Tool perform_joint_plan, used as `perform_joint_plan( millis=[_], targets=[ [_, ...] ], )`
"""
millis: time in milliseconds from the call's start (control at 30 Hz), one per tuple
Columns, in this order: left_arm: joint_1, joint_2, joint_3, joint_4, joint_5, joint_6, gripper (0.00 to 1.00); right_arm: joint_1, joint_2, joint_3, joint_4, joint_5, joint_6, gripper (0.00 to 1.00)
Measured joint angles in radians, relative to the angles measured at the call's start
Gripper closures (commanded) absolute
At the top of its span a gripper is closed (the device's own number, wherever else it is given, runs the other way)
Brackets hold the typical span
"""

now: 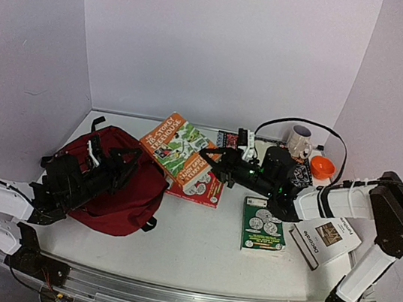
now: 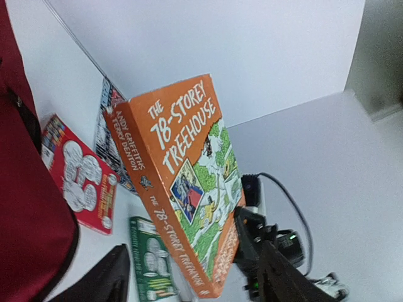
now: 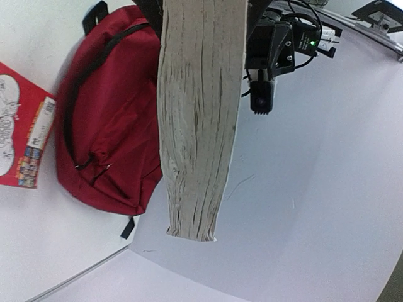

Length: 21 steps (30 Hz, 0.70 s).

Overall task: Pack the student bag
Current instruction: Pick up the largest pocket of the bag from the student bag.

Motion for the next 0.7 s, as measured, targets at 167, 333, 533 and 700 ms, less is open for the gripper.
perform_joint_plan(
  millis=[167,333,533,700],
  targets=[
    [0.000,-0.029,0.073,-0.213,0.001,0.166,0.02,-0.041,-0.077,-0.065,-0.029,0.026,-0.008,1.00],
    [0.000,0.008,0.236,-0.507,-0.022,0.347,0.01,-0.070,-0.181,-0.129,-0.067,0.037,-0.022,1.00],
    [0.001,0.154,0.432,-0.801,-0.036,0.535,0.01,-0.085,-0.241,-0.180,-0.125,0.049,-0.029,1.00],
    [0.001,0.273,0.535,-0.965,-0.030,0.637,0.00,-0.090,-0.285,-0.217,-0.190,0.060,-0.040,1.00]
  ],
)
